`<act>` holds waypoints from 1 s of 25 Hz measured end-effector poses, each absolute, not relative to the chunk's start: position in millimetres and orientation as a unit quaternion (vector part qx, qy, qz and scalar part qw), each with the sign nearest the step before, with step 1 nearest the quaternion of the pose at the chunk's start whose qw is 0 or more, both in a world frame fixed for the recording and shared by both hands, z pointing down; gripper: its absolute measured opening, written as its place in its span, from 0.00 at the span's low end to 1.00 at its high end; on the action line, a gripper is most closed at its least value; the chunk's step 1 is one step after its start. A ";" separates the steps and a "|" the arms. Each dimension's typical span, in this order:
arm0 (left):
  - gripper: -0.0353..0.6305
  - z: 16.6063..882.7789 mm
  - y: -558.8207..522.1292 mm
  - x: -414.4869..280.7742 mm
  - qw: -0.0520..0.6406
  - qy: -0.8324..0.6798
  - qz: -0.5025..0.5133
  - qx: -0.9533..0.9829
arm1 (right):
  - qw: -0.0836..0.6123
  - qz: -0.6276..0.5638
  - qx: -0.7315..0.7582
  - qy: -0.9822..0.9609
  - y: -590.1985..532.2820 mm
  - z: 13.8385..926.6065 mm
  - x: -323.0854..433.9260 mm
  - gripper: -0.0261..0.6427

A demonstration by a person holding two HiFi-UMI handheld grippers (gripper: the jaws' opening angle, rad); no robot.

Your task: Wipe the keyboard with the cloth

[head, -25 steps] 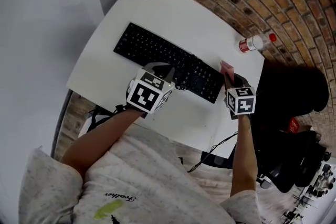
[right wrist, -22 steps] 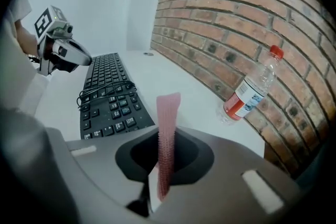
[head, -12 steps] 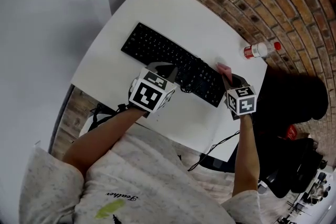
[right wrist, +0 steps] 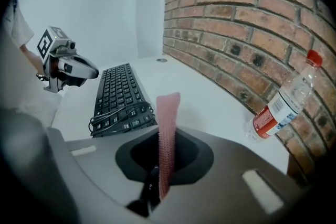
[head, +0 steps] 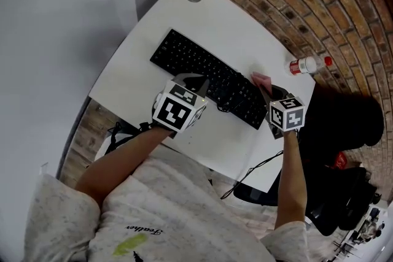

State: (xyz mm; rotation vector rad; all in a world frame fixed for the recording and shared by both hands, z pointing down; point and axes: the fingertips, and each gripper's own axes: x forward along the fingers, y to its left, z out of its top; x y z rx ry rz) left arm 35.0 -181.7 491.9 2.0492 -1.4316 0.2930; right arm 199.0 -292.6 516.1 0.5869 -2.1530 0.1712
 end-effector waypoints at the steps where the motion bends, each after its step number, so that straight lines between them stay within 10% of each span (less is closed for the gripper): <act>1: 0.04 491.7 -181.3 33.5 0.307 -0.542 0.110 0.774 | 0.438 0.070 0.232 -0.866 -293.2 515.8 196.7 0.08; 25: 0.04 487.5 -172.2 -13.1 0.309 -0.572 0.097 0.754 | 0.501 0.049 0.124 -0.855 -289.0 519.3 140.4 0.07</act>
